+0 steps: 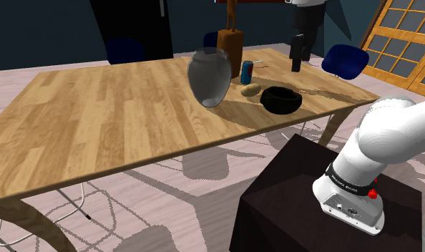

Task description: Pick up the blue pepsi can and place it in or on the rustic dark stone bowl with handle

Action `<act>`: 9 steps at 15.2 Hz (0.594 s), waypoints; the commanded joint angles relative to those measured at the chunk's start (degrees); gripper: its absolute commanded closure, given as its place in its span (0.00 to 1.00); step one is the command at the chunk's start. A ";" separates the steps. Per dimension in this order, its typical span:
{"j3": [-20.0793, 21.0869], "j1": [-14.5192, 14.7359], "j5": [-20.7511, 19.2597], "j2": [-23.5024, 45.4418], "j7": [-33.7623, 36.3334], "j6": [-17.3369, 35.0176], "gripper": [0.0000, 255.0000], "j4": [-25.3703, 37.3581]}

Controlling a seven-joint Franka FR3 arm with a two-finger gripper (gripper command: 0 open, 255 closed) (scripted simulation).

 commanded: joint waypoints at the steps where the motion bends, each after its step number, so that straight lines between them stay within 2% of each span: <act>1: 0.00 0.00 0.00 0.00 0.00 0.00 0.00 0.00; 9: -7.62 -1.47 -4.07 12.13 -8.74 11.81 0.00 2.94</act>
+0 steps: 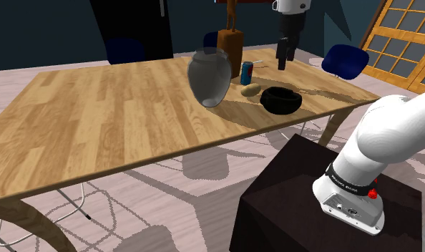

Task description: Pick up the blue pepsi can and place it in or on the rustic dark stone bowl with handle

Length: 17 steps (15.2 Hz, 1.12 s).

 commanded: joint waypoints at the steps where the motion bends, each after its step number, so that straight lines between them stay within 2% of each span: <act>1: -2.04 -0.38 -0.78 3.42 -2.51 2.87 0.00 1.32; 9: -8.42 -0.85 -0.04 18.80 -11.65 12.02 0.00 9.91; 17: -12.80 -1.91 5.68 36.05 -21.89 17.02 0.00 23.50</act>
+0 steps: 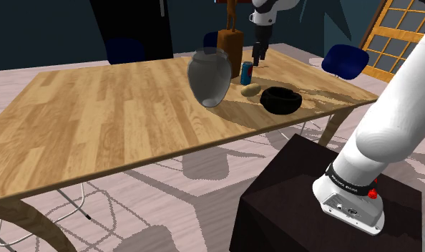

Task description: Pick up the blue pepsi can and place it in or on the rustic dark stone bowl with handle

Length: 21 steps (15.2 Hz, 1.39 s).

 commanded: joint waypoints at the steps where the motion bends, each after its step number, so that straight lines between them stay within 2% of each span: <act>1: -0.81 -0.63 1.88 4.39 -2.83 0.71 0.00 3.89; 8: -1.14 -4.51 9.15 20.97 -10.89 -0.28 0.00 21.55; 15: -0.84 -4.61 9.63 22.20 -11.23 4.60 0.00 17.84; 21: -0.81 -4.61 9.69 22.32 -11.26 4.99 0.00 17.57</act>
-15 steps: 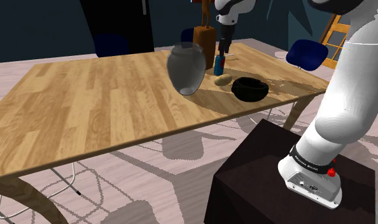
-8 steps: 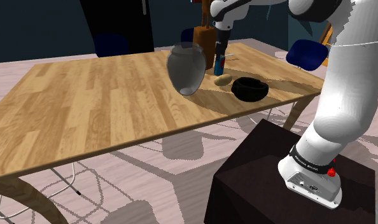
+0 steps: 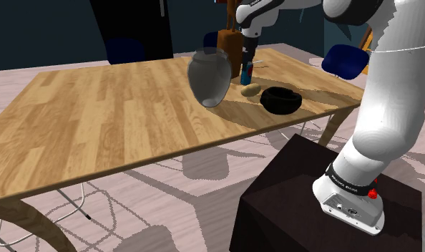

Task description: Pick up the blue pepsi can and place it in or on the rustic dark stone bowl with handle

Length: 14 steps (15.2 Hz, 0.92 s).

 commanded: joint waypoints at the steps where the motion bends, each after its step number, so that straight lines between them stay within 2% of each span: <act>1: -0.01 -0.01 -0.02 0.16 0.04 -0.01 0.00 -0.33; 3: -0.01 0.00 -0.02 0.17 0.04 -0.01 0.00 -0.33; 4: -0.01 0.00 -0.02 0.19 0.05 -0.01 1.00 -0.31; 14: -0.05 0.00 -0.11 -0.05 0.10 -0.69 1.00 0.14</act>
